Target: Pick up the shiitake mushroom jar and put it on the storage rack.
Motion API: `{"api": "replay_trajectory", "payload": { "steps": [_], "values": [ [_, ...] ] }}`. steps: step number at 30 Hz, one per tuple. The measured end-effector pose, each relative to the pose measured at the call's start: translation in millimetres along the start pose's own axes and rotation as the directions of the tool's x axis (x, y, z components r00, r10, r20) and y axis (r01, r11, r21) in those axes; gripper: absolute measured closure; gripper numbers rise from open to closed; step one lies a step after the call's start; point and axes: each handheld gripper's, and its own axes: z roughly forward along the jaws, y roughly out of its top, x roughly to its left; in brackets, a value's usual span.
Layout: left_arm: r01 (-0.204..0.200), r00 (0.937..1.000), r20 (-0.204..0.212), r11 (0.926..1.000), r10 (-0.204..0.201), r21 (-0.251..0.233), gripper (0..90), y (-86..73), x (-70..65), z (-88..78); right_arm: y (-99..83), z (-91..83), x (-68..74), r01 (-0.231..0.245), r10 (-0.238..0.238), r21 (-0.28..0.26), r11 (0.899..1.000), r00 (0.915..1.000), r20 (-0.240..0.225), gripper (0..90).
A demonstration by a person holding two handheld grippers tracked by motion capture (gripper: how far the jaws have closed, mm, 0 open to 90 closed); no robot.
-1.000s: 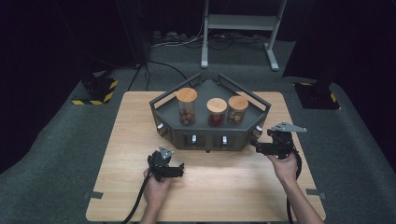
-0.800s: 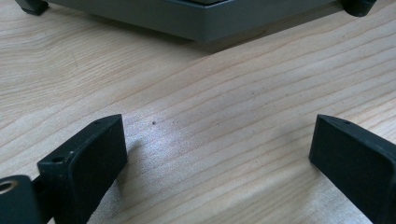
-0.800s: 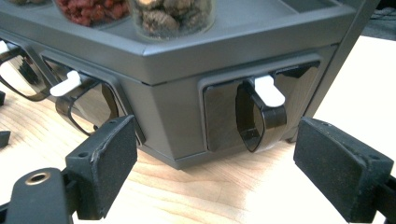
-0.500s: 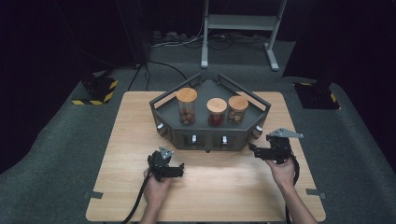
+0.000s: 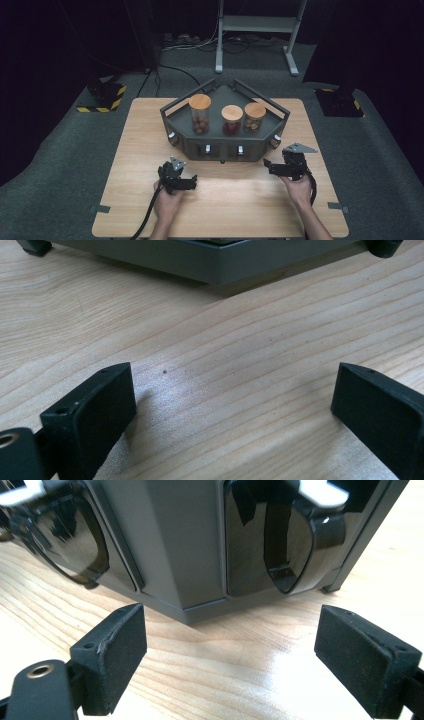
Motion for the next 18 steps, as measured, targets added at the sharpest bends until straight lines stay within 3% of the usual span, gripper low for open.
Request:
{"api": "replay_trajectory", "payload": {
  "steps": [18],
  "values": [
    [-0.001, 1.0, 0.0, 1.0, 0.001, 0.001, 4.2, 0.0, 0.1, -0.1, -28.2, 25.5, 5.6, 0.007, -0.009, 0.096, 0.995, 0.9999, 0.012, 12.4]
  ]
}}
